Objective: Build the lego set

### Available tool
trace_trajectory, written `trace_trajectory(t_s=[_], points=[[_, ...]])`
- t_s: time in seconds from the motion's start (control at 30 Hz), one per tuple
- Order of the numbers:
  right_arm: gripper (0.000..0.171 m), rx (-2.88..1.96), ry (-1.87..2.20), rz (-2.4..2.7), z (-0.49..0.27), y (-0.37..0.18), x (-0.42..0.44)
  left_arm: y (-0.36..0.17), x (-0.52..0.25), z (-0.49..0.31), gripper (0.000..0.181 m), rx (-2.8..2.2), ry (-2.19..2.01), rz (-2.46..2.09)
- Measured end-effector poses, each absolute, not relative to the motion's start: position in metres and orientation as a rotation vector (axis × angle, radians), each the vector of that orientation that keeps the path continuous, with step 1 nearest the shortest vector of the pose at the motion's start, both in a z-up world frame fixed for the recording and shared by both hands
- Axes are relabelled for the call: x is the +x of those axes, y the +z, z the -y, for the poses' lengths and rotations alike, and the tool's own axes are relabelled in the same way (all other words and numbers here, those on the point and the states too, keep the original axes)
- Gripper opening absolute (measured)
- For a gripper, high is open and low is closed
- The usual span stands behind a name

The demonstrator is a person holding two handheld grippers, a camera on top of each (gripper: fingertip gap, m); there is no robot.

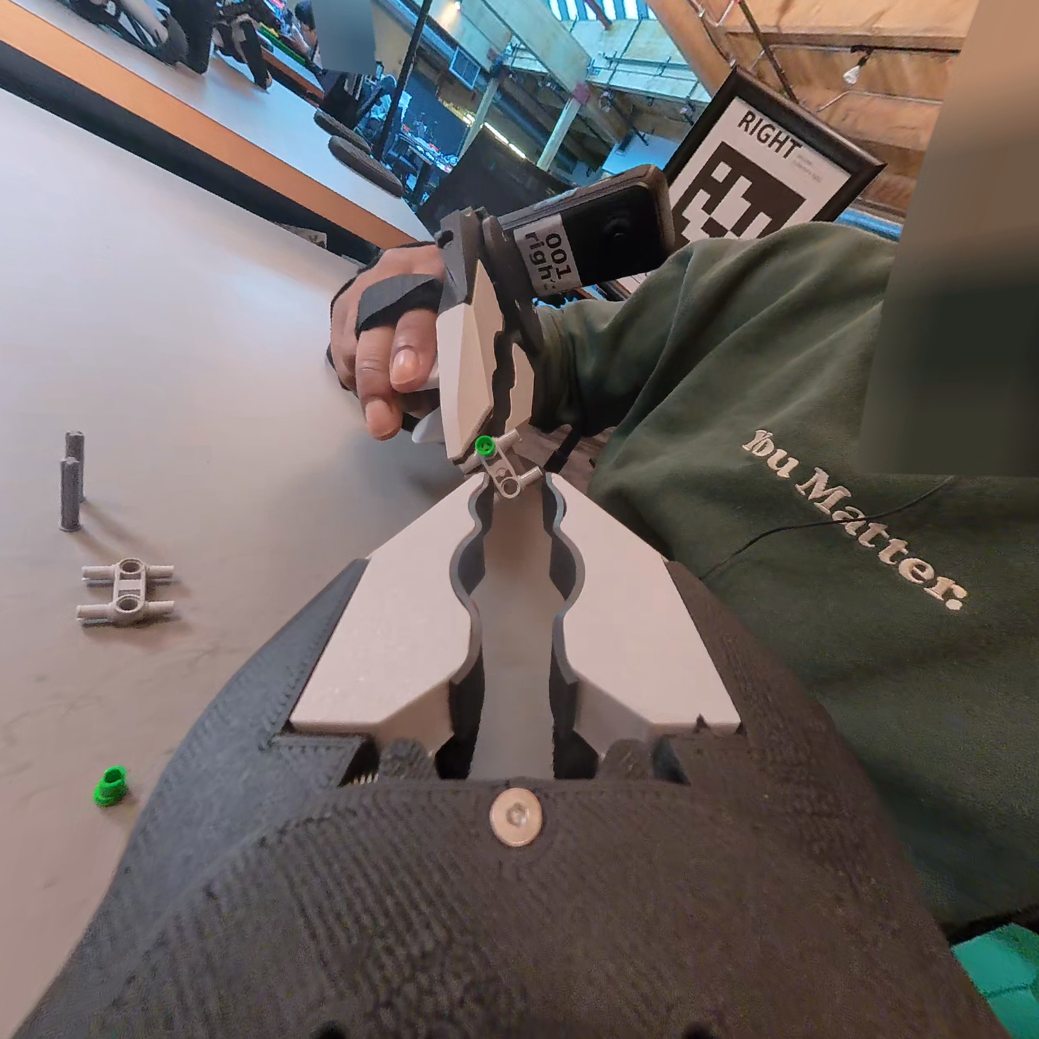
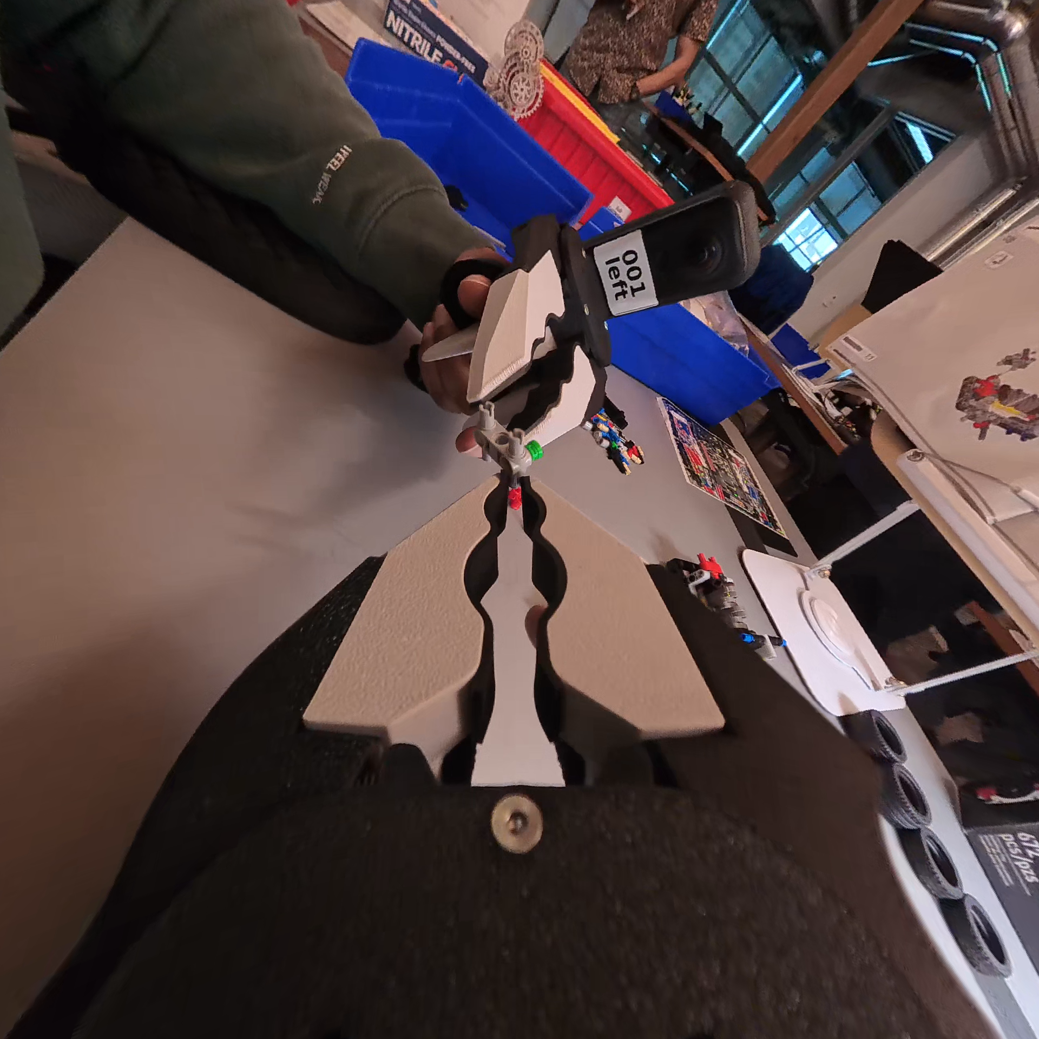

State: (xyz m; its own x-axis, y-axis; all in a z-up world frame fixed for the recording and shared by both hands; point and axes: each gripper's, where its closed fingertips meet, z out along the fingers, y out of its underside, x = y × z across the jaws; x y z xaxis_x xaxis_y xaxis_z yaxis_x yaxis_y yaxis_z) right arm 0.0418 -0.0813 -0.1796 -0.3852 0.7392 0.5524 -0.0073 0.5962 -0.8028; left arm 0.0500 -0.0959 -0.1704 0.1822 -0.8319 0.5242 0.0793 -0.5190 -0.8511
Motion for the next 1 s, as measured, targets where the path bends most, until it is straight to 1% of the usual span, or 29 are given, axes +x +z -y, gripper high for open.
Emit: trace_trajectory(t_s=[0.17,0.37,0.43,0.53,0.63,0.73,0.8,0.83,0.93,1.0], points=[[0.001,-0.668,0.931,1.761,0.073,-0.18,0.038,-0.17,0.044,0.088,0.015,-1.677,-1.356,-0.688],[0.002,-0.818,0.891,1.635,0.048,-0.173,0.03,-0.168,0.033,0.069,0.021,-1.677,-0.803,-0.701],[0.002,-0.823,0.895,1.617,0.05,-0.171,0.028,-0.166,0.033,0.064,0.018,-1.656,-0.612,-0.733],[0.002,-0.789,0.884,1.613,0.057,-0.17,0.026,-0.162,0.035,0.062,0.007,-1.609,-0.384,-0.804],[0.002,-0.761,0.892,1.601,0.06,-0.165,0.028,-0.158,0.036,0.064,0.006,-1.552,-0.22,-0.876],[0.003,-0.732,0.997,1.619,0.069,-0.161,0.034,-0.155,0.039,0.072,0.006,-1.509,-0.234,-0.928],[0.022,-0.716,1.107,1.651,0.079,-0.156,0.039,-0.15,0.04,0.079,0.006,-1.481,-0.302,-0.938],[0.028,-0.71,1.141,1.662,0.082,-0.153,0.041,-0.148,0.04,0.081,0.005,-1.473,-0.328,-0.944],[0.03,-0.674,1.165,1.682,0.088,-0.148,0.044,-0.149,0.044,0.089,0.006,-1.464,-0.366,-0.997],[0.025,-0.658,1.158,1.703,0.091,-0.149,0.045,-0.151,0.049,0.092,0.006,-1.466,-0.377,-1.026]])
